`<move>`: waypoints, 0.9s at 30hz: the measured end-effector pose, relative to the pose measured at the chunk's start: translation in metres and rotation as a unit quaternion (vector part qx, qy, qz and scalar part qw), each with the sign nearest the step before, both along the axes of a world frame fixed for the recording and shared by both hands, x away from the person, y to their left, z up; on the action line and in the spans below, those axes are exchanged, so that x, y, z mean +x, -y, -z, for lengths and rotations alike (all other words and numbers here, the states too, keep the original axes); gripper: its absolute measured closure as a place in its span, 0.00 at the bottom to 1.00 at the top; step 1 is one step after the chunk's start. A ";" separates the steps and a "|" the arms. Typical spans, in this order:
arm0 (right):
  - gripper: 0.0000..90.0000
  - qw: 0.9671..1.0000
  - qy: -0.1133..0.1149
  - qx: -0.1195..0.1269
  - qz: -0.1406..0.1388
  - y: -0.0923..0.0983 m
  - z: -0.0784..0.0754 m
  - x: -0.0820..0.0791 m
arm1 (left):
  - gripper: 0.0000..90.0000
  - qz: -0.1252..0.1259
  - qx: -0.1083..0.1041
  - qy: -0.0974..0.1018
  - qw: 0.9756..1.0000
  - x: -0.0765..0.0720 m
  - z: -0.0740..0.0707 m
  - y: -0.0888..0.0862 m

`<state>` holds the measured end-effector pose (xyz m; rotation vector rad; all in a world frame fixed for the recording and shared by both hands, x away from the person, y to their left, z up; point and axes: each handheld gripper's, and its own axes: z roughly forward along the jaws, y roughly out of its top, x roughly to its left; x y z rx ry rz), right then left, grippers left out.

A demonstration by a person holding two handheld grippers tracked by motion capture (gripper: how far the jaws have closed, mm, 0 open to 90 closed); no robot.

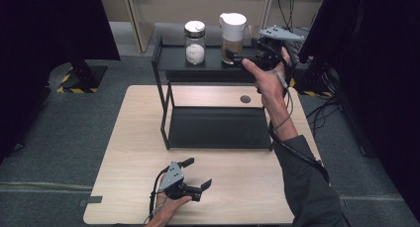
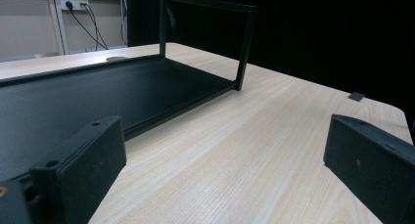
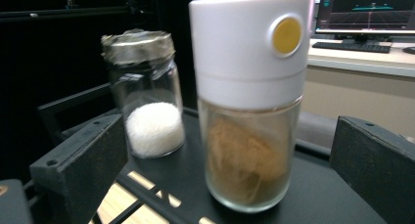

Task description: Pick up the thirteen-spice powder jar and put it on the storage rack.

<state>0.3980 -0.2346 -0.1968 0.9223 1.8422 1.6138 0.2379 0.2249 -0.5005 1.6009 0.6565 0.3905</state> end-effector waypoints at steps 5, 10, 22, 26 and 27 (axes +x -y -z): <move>0.01 1.000 0.010 0.000 -0.011 0.003 0.009 -0.010 | 0.02 -0.001 0.000 0.000 1.000 0.000 0.000 0.000; 0.01 1.000 0.013 0.006 -0.024 0.008 0.017 -0.018 | 0.02 -0.002 0.000 0.001 1.000 0.000 0.000 0.000; 0.01 0.998 0.026 0.006 -0.055 0.019 0.045 -0.041 | 0.02 -0.005 -0.002 0.001 1.000 -0.001 0.000 0.000; 0.01 0.998 0.033 -0.001 -0.059 0.019 0.052 -0.048 | 0.02 -0.006 -0.002 0.000 1.000 -0.001 0.001 0.000; 0.01 0.998 0.034 -0.003 -0.059 0.019 0.053 -0.049 | 0.02 -0.006 -0.002 0.001 1.000 -0.001 0.000 0.000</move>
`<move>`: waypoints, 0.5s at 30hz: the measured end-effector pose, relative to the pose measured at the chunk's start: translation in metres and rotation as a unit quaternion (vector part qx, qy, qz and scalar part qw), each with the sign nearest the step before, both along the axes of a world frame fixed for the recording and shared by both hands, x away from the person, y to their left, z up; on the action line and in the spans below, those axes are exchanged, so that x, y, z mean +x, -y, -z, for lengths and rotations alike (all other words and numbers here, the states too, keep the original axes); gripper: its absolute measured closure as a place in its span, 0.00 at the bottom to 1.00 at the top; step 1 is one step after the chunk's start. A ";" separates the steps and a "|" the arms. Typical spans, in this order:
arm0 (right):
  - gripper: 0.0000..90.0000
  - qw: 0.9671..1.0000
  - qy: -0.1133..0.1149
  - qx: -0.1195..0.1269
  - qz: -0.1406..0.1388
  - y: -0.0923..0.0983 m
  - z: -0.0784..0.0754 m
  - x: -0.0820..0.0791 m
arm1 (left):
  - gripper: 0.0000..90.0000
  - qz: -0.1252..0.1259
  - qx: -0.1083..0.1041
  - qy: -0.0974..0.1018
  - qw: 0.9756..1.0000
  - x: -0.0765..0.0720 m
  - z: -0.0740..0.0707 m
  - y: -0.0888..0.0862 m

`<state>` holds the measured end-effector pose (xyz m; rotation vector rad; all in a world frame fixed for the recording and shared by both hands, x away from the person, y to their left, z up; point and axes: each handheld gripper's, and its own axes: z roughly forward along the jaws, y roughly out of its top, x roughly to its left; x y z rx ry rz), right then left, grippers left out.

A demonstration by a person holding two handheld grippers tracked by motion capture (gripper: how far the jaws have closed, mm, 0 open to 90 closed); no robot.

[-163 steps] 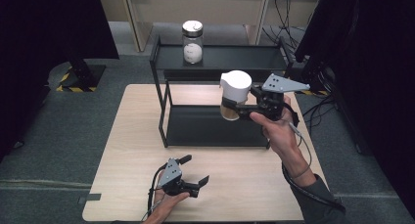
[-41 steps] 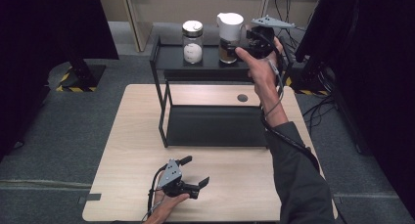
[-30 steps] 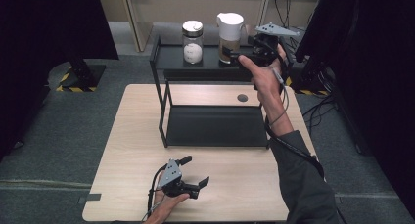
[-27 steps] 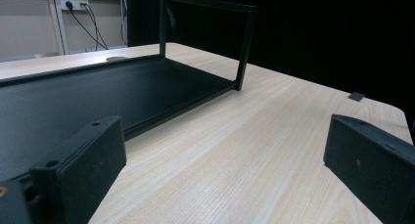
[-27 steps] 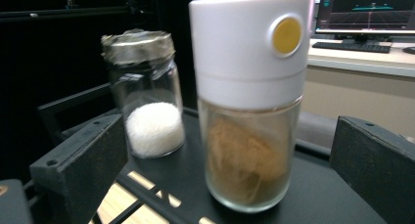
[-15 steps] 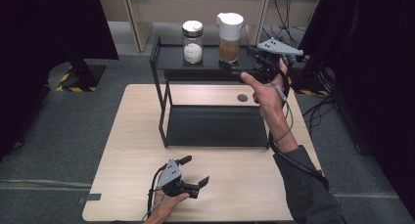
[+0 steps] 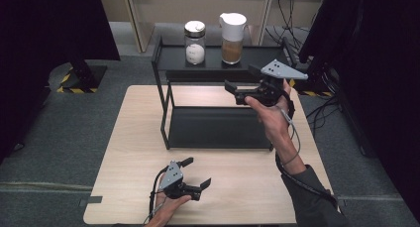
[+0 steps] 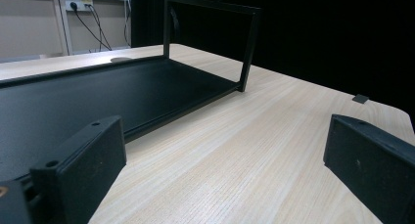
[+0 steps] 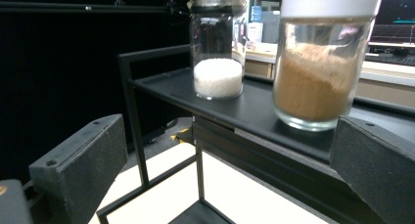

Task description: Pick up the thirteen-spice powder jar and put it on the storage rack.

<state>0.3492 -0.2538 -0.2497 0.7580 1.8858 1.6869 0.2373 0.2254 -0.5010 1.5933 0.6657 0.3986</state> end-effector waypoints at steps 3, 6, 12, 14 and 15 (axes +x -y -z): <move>0.01 1.000 0.003 -0.002 -0.003 0.000 0.005 -0.003 | 0.02 0.000 -0.001 0.000 1.000 0.000 0.000 0.000; 0.01 1.000 0.006 0.000 -0.009 0.001 0.010 -0.007 | 0.02 -0.002 -0.002 -0.001 1.000 0.000 0.000 0.000; 0.01 1.000 0.007 0.002 -0.019 0.002 0.024 -0.014 | 0.02 -0.003 -0.003 -0.002 1.000 0.000 0.001 0.000; 0.01 1.000 0.007 0.004 -0.025 0.004 0.029 -0.015 | 0.02 -0.003 -0.003 -0.003 1.000 0.000 0.001 0.000; 0.01 1.000 0.007 0.005 -0.026 0.004 0.031 -0.016 | 0.02 -0.003 -0.004 -0.003 1.000 0.000 0.001 -0.001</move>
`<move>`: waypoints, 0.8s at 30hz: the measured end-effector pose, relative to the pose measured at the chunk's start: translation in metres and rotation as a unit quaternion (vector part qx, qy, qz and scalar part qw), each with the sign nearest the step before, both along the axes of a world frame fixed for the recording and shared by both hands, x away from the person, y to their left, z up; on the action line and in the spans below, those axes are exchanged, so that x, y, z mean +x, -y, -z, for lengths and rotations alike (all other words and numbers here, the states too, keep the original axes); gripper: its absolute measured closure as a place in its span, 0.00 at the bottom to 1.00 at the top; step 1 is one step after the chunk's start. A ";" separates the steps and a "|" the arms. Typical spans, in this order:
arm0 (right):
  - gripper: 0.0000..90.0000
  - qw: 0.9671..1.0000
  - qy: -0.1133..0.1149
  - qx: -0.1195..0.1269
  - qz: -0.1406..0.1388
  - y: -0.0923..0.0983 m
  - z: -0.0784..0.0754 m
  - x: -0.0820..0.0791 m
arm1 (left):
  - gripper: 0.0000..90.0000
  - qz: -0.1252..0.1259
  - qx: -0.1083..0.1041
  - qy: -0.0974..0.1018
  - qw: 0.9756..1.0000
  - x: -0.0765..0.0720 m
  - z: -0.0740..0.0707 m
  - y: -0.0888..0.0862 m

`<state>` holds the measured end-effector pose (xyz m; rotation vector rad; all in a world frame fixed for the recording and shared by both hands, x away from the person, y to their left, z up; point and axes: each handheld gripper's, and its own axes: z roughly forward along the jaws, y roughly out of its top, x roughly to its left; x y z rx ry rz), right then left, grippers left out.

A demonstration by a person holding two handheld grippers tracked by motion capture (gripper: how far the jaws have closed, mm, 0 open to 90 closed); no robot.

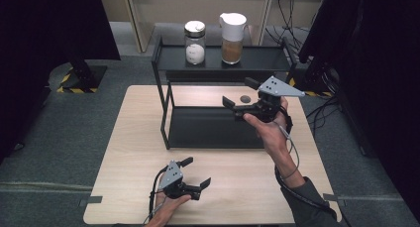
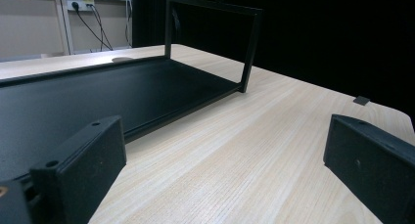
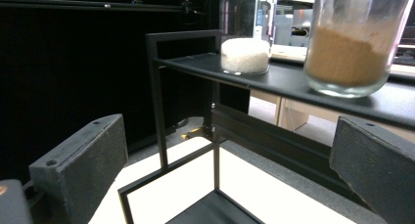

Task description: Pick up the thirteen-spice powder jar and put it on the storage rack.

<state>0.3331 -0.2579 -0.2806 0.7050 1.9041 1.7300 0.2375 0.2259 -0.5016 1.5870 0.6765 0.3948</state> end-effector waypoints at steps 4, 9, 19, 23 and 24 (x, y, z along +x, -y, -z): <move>0.01 1.000 0.002 -0.001 -0.001 0.001 0.008 -0.004 | 0.02 -0.001 -0.001 0.000 1.000 0.000 0.000 0.000; 0.01 1.000 0.009 0.000 -0.001 0.002 0.020 -0.010 | 0.02 -0.001 -0.002 0.000 1.000 0.000 0.000 0.000; 0.01 1.000 0.010 0.005 -0.008 0.002 0.045 -0.021 | 0.02 -0.002 -0.002 0.000 1.000 0.000 0.001 0.000; 0.01 1.000 0.004 0.007 -0.011 0.003 0.060 -0.025 | 0.02 -0.002 -0.002 0.000 1.000 -0.001 0.001 0.000; 0.01 1.000 0.005 0.007 -0.010 0.004 0.063 -0.026 | 0.02 -0.002 -0.002 0.000 1.000 -0.001 0.001 0.000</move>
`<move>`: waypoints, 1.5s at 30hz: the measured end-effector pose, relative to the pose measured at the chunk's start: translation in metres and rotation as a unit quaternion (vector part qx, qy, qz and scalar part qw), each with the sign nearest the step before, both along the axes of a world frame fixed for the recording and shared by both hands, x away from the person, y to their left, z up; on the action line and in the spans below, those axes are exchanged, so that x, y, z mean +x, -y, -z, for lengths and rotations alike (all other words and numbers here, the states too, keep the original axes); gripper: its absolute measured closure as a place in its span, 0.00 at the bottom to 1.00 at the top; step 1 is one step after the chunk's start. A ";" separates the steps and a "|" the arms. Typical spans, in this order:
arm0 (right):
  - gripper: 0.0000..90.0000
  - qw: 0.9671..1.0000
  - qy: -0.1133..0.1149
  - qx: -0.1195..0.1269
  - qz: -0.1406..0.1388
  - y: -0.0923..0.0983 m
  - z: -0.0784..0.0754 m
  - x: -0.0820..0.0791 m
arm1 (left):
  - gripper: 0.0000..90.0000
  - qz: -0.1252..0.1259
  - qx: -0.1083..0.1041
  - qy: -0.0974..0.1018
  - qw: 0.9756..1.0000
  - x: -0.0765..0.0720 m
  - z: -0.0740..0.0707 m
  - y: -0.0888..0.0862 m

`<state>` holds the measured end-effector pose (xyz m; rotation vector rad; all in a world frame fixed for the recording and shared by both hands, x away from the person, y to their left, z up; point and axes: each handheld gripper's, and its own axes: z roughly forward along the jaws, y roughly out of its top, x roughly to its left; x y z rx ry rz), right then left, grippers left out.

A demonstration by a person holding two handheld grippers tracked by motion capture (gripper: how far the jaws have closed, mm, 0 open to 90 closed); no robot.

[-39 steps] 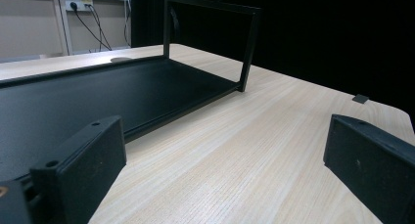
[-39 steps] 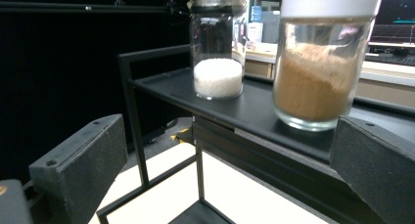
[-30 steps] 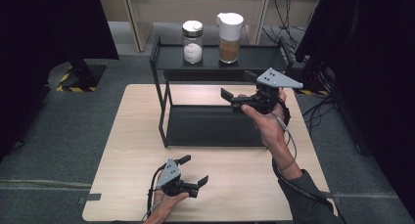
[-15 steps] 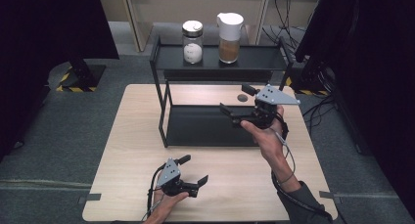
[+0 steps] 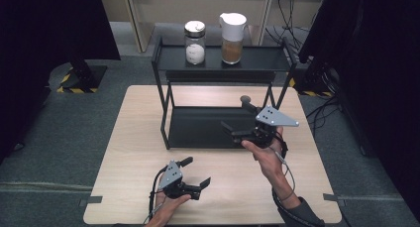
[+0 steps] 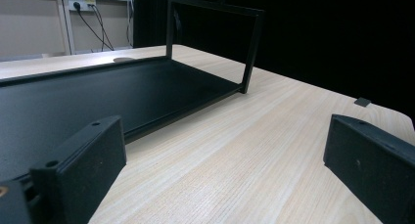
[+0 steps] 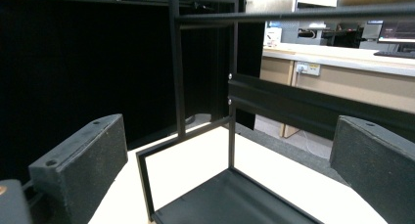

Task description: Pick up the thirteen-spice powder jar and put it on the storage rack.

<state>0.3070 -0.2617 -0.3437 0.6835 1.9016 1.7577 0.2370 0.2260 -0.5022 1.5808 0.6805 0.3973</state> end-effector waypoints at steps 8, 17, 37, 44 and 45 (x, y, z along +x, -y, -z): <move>0.01 1.000 -0.005 0.005 -0.001 0.004 0.025 -0.007 | 0.02 -0.001 -0.001 0.001 1.000 0.000 0.000 0.000; 0.01 1.000 -0.017 0.007 -0.003 0.008 0.047 -0.011 | 0.02 -0.001 -0.001 0.002 1.000 0.000 0.000 0.000; 0.01 0.999 -0.050 0.001 -0.004 0.009 0.089 -0.019 | 0.02 -0.003 -0.005 0.005 1.000 -0.001 0.000 -0.002; 0.01 0.999 -0.052 0.004 -0.003 0.010 0.101 -0.019 | 0.02 -0.003 -0.005 0.009 1.000 -0.002 0.000 -0.002; 0.01 0.999 -0.054 0.004 -0.004 0.010 0.102 -0.019 | 0.02 -0.003 -0.005 0.009 1.000 -0.002 0.000 -0.002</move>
